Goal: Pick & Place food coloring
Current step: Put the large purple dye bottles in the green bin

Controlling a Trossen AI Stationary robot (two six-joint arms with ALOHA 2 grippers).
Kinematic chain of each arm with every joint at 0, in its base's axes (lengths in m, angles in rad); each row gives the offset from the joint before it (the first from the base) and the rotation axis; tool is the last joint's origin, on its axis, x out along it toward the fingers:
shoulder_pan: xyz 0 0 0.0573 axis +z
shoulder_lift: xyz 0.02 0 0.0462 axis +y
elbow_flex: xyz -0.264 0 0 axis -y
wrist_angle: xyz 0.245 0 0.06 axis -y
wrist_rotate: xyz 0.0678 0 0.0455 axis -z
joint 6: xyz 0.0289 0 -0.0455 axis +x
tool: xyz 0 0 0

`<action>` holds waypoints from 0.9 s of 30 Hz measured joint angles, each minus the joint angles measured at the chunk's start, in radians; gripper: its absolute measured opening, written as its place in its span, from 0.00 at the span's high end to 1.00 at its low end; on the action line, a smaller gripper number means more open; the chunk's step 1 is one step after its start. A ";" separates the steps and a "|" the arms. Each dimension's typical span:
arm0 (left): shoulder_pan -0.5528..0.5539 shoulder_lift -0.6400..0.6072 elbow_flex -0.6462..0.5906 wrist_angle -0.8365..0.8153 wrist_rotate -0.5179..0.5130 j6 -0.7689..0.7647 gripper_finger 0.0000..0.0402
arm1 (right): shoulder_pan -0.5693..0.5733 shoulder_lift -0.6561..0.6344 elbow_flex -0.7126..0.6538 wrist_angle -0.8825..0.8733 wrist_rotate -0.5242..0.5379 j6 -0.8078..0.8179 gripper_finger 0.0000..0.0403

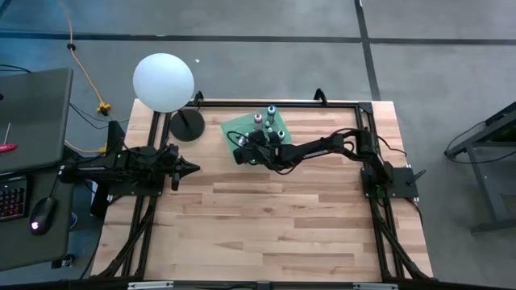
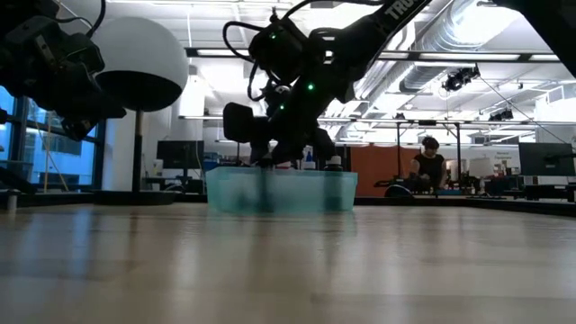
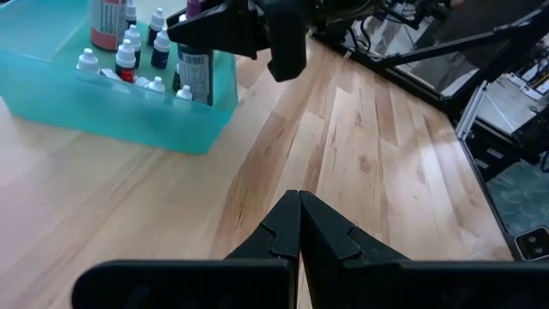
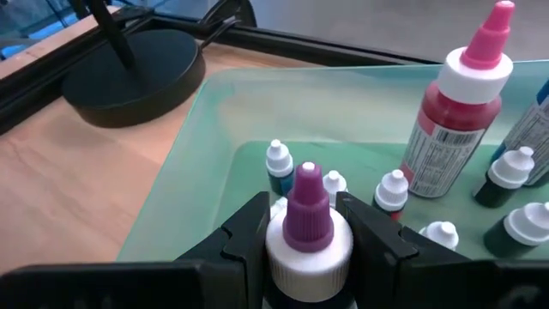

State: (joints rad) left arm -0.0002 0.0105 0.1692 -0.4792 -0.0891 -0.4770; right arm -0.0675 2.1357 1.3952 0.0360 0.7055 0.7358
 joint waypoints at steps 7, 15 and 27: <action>0.000 0.000 0.000 0.001 0.000 0.000 1.00 | 0.006 0.000 0.000 -0.008 -0.026 -0.019 0.72; 0.000 0.000 0.000 0.001 0.000 0.000 1.00 | 0.025 -0.002 -0.001 -0.012 -0.041 -0.066 0.69; 0.000 0.000 0.000 0.002 0.000 0.000 1.00 | 0.028 -0.014 -0.004 -0.021 -0.043 -0.173 0.55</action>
State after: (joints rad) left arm -0.0004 0.0105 0.1692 -0.4774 -0.0895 -0.4770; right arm -0.0399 2.1220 1.3911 0.0151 0.6627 0.5625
